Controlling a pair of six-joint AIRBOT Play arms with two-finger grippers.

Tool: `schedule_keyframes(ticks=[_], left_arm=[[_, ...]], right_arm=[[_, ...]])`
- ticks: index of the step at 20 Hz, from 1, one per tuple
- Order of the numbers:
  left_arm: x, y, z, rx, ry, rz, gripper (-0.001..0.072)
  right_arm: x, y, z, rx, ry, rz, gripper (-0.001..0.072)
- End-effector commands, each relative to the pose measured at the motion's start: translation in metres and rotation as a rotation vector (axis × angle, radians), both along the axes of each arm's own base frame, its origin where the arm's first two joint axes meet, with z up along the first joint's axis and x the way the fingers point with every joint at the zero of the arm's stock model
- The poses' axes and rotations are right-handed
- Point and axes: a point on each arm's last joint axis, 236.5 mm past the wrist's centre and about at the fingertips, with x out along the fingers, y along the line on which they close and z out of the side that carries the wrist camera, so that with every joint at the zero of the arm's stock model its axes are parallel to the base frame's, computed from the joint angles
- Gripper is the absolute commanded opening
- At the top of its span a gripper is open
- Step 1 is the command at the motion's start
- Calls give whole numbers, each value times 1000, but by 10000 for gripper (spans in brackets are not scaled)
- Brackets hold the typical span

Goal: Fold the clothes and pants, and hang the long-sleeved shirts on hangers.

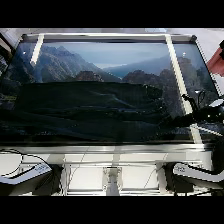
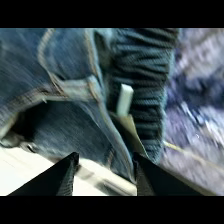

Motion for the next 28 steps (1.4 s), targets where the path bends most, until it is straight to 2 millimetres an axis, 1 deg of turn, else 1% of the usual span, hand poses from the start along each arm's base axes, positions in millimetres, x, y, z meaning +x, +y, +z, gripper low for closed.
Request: schedule_keyframes(ticks=[1,2,3,4,5,6,7,8,9,10,11,12,13,14,16,18,19,21,23,25,28], left_arm=[[0,0,0,-1,1,4,27],[0,0,0,-1,0,4,26],[0,1,0,-1,1,4,27],[0,1,-1,-4,3,4,27],[0,1,-4,-10,7,4,27],[-1,0,-7,-22,16,1,27],[-1,-1,-12,-35,26,-2,27],[-2,-3,-16,-51,37,-9,27],[-1,-9,-19,-63,38,-56,26],[3,-18,-17,-77,11,-123,26],[13,-31,-8,-105,-59,-206,26],[24,-42,5,-136,-152,-258,26],[33,-44,20,-159,-244,-271,26],[34,-39,29,-170,-301,-252,26],[20,-14,36,-173,-346,-160,26],[2,14,44,-190,-399,-33,26],[-2,26,55,-210,-462,29,26],[-6,43,80,-233,-594,104,26],[-8,52,95,-239,-668,137,26],[-9,56,95,-231,-669,148,27],[-9,58,94,-223,-671,156,27]], right_arm=[[4,10,1,43,-24,-6,343],[-2,13,3,56,-1,9,280],[-13,14,3,63,38,33,222],[-22,13,2,60,79,40,143],[-32,9,-3,38,129,23,26],[-39,8,-8,24,166,7,23],[-44,11,-10,34,191,-15,23],[-45,16,-7,59,200,-19,22],[-45,22,3,95,207,-11,21],[-44,23,16,120,213,4,20],[-39,22,34,151,215,6,20],[-32,17,54,174,206,-8,20],[-24,8,76,193,182,-41,20],[-14,-4,96,196,134,-85,20],[6,-28,129,199,-12,-188,20],[23,-45,151,250,-155,-310,19],[25,-51,158,275,-185,-347,19],[25,-62,161,283,-212,-396,19],[29,-68,162,281,-229,-426,19],[37,-73,162,276,-243,-475,19],[48,-87,159,248,-246,-576,19]])
